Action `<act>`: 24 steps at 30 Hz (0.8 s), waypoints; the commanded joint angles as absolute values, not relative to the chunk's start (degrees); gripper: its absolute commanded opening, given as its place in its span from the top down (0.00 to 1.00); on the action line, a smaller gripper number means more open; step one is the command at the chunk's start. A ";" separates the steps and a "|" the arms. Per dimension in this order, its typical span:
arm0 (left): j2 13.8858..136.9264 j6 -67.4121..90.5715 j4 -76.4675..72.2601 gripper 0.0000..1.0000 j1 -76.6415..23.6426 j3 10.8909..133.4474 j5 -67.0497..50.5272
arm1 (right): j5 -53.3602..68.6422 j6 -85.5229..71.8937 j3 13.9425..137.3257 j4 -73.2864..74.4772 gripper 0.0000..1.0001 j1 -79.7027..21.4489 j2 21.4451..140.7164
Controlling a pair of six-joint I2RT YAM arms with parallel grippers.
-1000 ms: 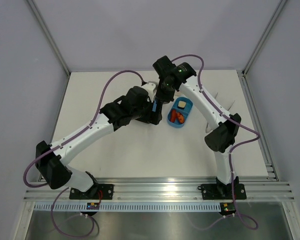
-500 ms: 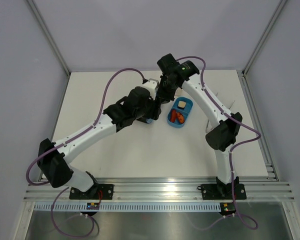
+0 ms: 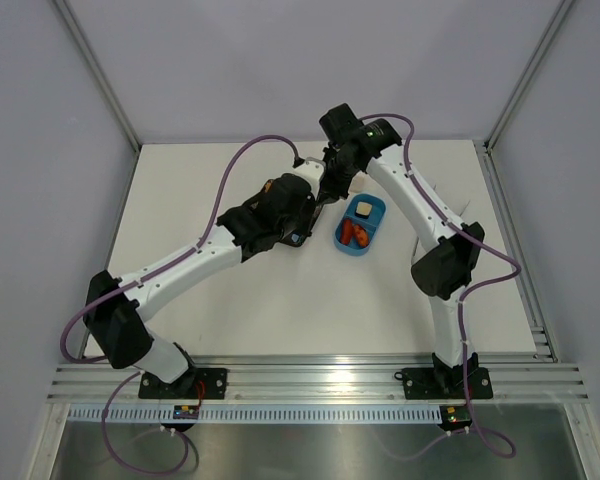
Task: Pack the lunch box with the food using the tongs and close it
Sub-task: Pick up the box lid from the center of the board.
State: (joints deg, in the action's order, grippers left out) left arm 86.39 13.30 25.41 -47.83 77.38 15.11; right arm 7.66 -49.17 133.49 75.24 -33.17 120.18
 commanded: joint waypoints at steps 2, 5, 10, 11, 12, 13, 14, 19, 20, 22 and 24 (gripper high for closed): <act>86.31 11.16 25.49 1.00 -47.90 80.77 19.16 | 10.98 -48.87 135.18 73.13 1.00 -32.00 119.45; 85.70 11.16 25.75 1.00 -47.99 80.60 19.25 | 12.39 -49.13 133.60 71.55 0.97 -31.29 118.48; 83.94 12.22 25.84 1.00 -47.81 79.81 18.55 | 13.71 -49.57 130.00 68.73 0.77 -30.41 116.63; 83.85 12.39 25.84 1.00 -47.81 79.80 18.37 | 13.80 -49.57 129.64 68.12 0.70 -30.24 116.11; 83.76 12.74 25.84 1.00 -47.73 79.89 17.76 | 13.97 -49.57 129.29 67.85 0.65 -30.15 115.93; 83.67 13.01 26.10 1.00 -47.55 80.24 17.41 | 14.15 -49.66 128.77 67.68 0.62 -29.97 115.75; 83.67 13.44 26.19 1.00 -47.37 80.42 17.14 | 14.24 -49.66 128.59 67.68 0.55 -29.97 115.66; 83.41 14.76 27.24 1.00 -46.23 81.47 15.03 | 13.89 -49.13 127.53 67.76 0.27 -29.45 114.88; 83.15 15.29 27.42 1.00 -46.06 81.74 14.59 | 13.71 -49.13 127.36 67.94 0.24 -29.36 114.35; 82.62 15.91 28.03 1.00 -45.09 82.18 13.10 | 13.10 -48.34 126.74 68.03 0.22 -28.57 113.65; 81.92 17.83 28.65 1.00 -43.34 82.97 10.03 | 12.22 -47.55 126.39 68.47 0.21 -27.52 112.24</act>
